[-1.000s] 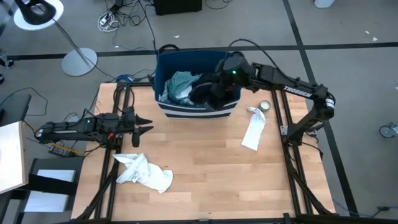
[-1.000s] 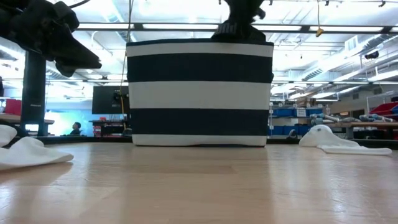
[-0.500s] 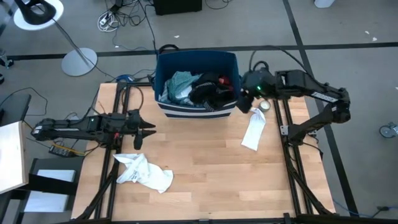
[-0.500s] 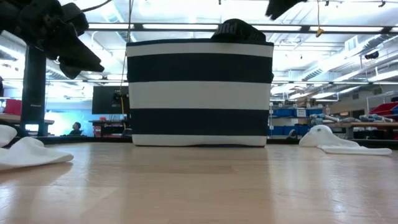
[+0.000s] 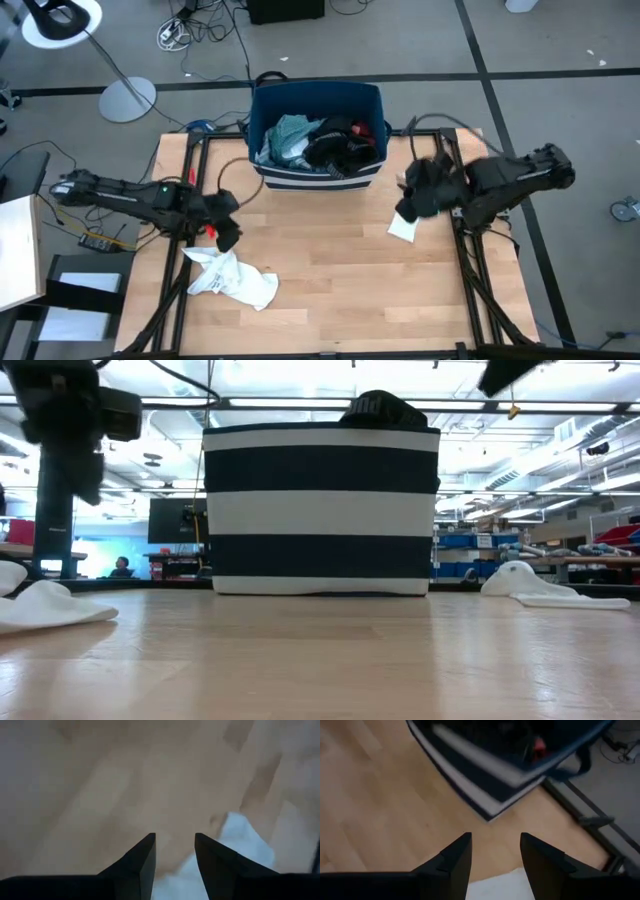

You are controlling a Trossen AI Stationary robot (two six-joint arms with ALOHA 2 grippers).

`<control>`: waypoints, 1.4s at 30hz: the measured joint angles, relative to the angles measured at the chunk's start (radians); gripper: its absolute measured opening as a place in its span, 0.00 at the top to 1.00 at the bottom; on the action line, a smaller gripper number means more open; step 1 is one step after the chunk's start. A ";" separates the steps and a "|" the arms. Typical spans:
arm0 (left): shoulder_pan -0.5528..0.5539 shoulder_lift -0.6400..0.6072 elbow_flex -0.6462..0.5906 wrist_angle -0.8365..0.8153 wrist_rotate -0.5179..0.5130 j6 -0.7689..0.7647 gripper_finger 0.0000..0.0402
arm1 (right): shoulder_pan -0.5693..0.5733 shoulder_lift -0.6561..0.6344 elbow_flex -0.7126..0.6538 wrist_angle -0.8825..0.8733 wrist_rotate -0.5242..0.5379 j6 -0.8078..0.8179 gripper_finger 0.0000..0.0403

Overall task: Sort clothes
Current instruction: Put the white shorts into the blue laundry bin

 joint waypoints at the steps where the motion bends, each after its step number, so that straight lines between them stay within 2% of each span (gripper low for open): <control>1: -0.028 0.017 0.010 -0.017 0.004 -0.052 0.65 | 0.027 -0.007 -0.039 0.001 0.014 0.045 0.59; 5: -0.148 0.078 0.028 -0.041 0.018 -0.265 0.65 | 0.126 -0.015 -0.186 0.024 0.039 0.229 0.59; 9: -0.248 0.129 0.030 -0.117 -0.007 -0.439 0.65 | 0.210 -0.014 -0.321 0.110 0.053 0.346 0.59; 12: -0.302 0.169 0.030 -0.192 -0.036 -0.532 0.65 | 0.255 -0.014 -0.401 0.182 0.055 0.408 0.59; 15: -0.344 0.216 0.030 -0.200 -0.048 -0.591 0.65 | 0.289 -0.014 -0.465 0.250 0.057 0.459 0.59; 21: -0.388 0.329 0.029 -0.133 -0.048 -0.604 0.65 | 0.337 -0.014 -0.536 0.381 0.128 0.501 0.59; 29: -0.402 0.462 0.029 -0.099 -0.030 -0.607 0.66 | 0.347 -0.014 -0.541 0.528 0.165 0.369 0.59; 31: -0.402 0.479 0.029 -0.080 0.000 -0.618 0.72 | 0.347 -0.014 -0.541 0.564 0.165 0.335 0.59; 35: -0.402 0.486 0.028 -0.003 0.016 -0.583 0.95 | 0.347 -0.014 -0.541 0.625 0.165 0.274 0.59; 38: -0.391 0.448 0.065 0.001 -0.018 -0.525 0.98 | 0.347 -0.014 -0.541 0.659 0.167 0.242 0.59; 42: -0.352 0.375 0.190 -0.058 -0.115 -0.429 0.99 | 0.347 -0.014 -0.541 0.677 0.183 0.225 0.59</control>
